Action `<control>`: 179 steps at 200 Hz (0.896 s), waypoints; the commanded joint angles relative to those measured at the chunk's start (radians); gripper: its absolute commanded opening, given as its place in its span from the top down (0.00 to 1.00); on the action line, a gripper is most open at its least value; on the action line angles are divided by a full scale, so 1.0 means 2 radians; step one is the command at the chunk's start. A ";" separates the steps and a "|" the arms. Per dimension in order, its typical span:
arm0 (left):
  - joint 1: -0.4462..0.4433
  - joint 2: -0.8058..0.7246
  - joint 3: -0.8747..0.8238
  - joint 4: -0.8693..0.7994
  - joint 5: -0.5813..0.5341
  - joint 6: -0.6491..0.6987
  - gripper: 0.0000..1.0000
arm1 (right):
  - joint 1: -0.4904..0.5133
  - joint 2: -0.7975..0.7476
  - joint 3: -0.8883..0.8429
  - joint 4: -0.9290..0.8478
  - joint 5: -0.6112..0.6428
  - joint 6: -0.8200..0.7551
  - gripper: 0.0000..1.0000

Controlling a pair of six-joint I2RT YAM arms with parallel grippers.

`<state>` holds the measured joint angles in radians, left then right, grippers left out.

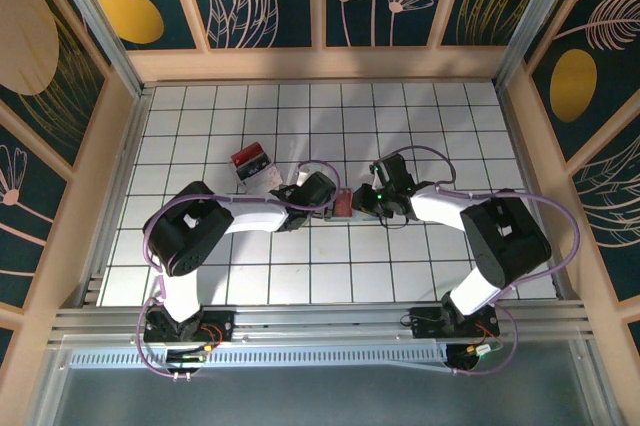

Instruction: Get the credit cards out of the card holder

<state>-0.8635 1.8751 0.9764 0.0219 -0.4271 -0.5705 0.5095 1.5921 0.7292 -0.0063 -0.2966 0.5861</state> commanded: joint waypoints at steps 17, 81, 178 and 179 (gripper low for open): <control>-0.002 0.016 0.001 -0.031 -0.004 -0.005 0.01 | 0.002 -0.024 0.012 -0.005 -0.002 0.001 0.77; -0.002 0.015 0.001 -0.030 -0.004 -0.005 0.01 | 0.009 0.001 0.014 0.016 -0.018 0.005 0.77; -0.002 0.013 0.001 -0.030 -0.004 -0.005 0.01 | 0.012 0.032 0.012 0.027 -0.025 0.009 0.77; -0.002 0.013 0.001 -0.030 -0.004 -0.005 0.01 | 0.012 0.032 0.012 0.027 -0.026 0.009 0.77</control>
<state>-0.8635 1.8771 0.9764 0.0216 -0.4274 -0.5743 0.5262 1.6287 0.7349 0.0246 -0.3355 0.5869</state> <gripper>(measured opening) 0.988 0.232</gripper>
